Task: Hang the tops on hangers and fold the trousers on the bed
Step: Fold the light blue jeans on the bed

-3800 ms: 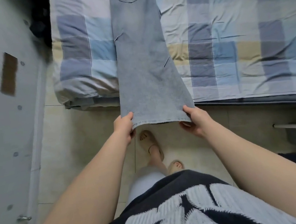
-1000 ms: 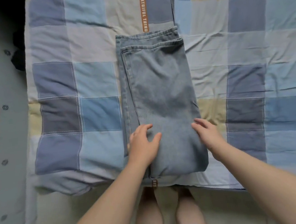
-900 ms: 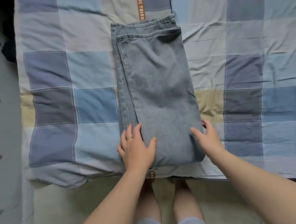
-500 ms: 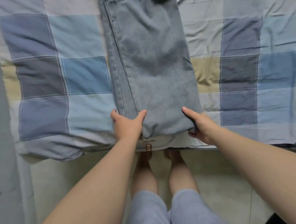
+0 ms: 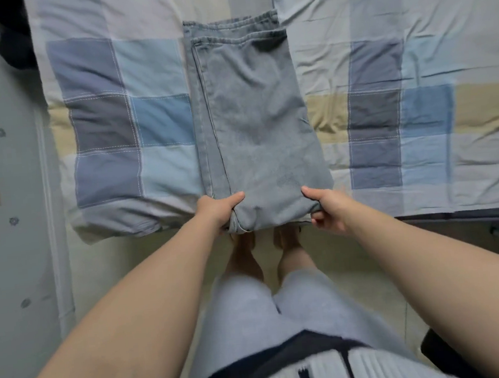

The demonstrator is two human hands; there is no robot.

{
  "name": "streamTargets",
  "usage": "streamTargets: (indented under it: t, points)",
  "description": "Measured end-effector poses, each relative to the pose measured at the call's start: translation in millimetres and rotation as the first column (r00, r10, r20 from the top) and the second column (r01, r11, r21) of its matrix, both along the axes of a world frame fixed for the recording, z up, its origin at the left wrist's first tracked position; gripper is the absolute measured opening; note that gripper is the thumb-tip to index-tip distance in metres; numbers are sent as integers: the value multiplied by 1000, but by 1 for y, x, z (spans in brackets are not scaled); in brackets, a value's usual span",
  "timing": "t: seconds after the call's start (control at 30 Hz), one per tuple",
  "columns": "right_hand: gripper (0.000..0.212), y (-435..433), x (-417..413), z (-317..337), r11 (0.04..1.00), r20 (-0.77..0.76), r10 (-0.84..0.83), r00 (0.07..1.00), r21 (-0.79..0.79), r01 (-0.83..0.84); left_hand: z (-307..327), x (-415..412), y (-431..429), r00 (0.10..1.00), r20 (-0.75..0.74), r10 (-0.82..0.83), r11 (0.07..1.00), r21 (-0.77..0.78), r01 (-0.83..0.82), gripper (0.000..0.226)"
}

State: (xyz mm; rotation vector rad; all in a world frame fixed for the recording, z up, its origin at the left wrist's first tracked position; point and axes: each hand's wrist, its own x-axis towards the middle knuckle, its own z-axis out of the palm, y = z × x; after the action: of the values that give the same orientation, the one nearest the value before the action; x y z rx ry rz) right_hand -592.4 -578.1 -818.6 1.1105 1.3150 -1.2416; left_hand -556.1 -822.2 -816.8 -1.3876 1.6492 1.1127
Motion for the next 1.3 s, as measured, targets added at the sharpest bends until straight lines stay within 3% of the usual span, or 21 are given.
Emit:
streamTargets:
  t: [0.27,0.43,0.63,0.8,0.93,1.17,1.3]
  points:
    - [17,7,83,57,999,100,-18,995,35,15,52,89,2,973,214,84,986,125,-113,67]
    - [18,10,91,77,997,111,-67,992,53,61,72,91,5,951,286,119,972,164,-171,58]
    - [13,-3,26,88,980,39,-193,980,57,191,79,37,-8,947,202,248,934,210,-289,7]
    - [26,-25,-52,94,971,-42,-239,970,-23,238,79,-24,-36,837,101,537,768,352,-535,21]
    - [23,-49,-113,80,976,-124,-215,969,-11,216,75,-77,-51,779,-8,627,718,393,-574,19]
    - [24,-94,-216,16,986,-274,-154,949,15,164,20,-163,-72,778,-237,581,782,426,-455,46]
    - [20,-117,-249,-29,999,-377,-14,926,34,29,-31,-188,-72,797,-453,400,911,291,-291,45]
